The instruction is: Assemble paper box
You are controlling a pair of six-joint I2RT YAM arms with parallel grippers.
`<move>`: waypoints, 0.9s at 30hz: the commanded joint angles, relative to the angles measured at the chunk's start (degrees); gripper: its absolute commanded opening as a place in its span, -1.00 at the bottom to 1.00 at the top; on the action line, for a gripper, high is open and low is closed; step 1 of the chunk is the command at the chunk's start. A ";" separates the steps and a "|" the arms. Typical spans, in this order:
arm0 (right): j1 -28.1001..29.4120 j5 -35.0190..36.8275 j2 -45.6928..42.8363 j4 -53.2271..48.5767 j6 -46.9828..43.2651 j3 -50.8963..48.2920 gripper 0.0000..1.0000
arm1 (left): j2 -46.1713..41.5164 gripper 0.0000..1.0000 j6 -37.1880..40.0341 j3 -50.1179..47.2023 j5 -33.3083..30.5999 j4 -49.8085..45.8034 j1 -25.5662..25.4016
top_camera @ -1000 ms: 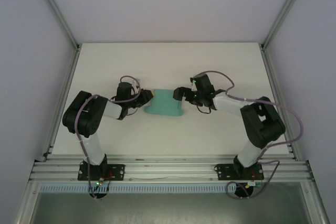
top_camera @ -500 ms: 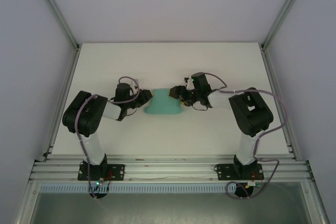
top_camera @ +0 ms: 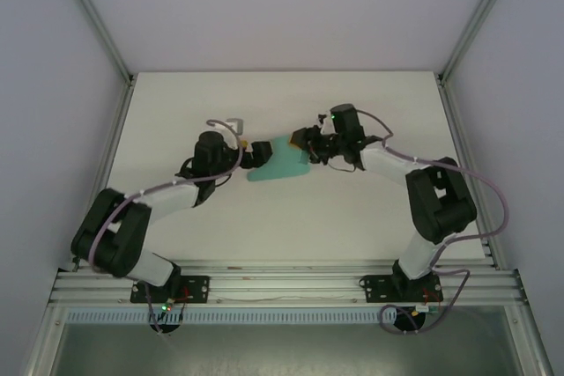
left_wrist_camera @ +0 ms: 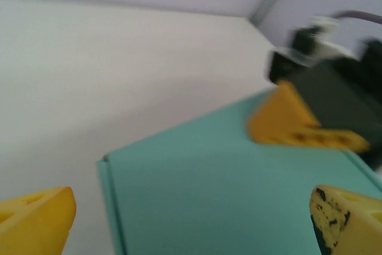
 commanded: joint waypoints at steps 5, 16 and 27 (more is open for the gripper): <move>-3.85 -7.35 -2.82 -19.59 7.74 5.66 -0.25 | -5.89 0.99 34.61 1.60 2.94 -12.16 -4.32; -4.93 -10.75 0.94 -30.71 8.91 12.16 -0.32 | -3.11 0.99 48.89 9.52 1.99 -28.61 -7.75; -7.80 -12.04 4.48 -37.68 3.79 16.08 -0.37 | -5.83 1.00 50.13 7.39 2.98 -28.91 -7.74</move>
